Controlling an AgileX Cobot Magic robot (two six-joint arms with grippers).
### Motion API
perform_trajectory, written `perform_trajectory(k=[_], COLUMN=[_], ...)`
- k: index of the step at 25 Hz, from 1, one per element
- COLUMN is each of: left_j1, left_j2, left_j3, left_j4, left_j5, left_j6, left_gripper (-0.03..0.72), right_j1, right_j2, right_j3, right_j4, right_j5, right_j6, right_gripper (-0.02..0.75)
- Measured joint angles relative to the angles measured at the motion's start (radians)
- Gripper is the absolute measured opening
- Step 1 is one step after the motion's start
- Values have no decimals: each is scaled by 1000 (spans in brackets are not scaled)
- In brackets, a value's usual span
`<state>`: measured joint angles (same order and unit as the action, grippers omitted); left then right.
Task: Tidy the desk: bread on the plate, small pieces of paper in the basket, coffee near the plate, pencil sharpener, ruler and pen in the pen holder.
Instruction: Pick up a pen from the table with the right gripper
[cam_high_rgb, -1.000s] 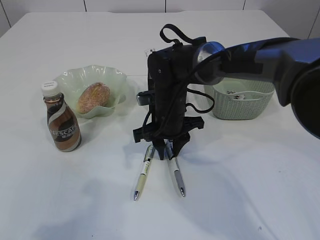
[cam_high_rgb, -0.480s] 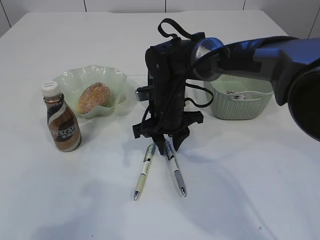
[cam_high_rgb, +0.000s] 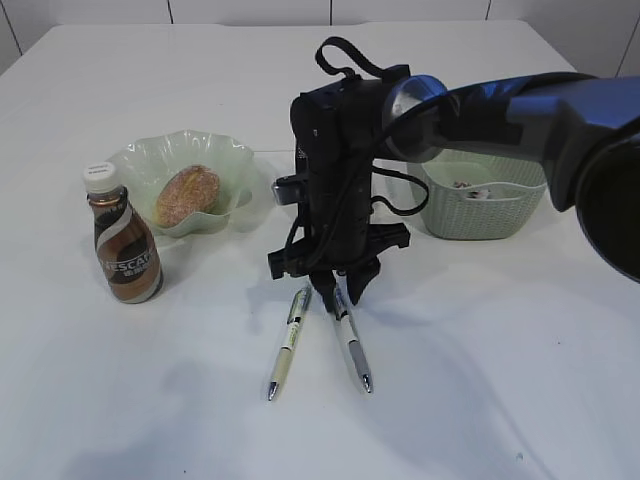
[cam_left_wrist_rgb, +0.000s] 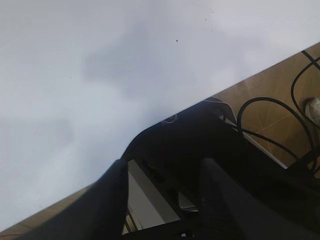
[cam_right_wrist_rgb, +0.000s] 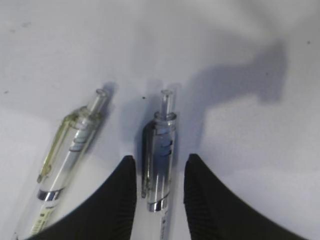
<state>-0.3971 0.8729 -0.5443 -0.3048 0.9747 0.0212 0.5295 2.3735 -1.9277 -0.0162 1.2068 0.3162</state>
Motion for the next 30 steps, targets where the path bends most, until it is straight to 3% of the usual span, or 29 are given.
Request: perform_trajectory(k=[30], left_j1=[0], left_j2=[0], left_j3=[0], left_j4=[0], left_j5=[1], left_j6=[0], left_gripper=[328], right_j1=[0], right_j2=[0], right_j3=[0], right_j4=[16], right_j5=[6], right_j6=[-12], right_gripper=[237])
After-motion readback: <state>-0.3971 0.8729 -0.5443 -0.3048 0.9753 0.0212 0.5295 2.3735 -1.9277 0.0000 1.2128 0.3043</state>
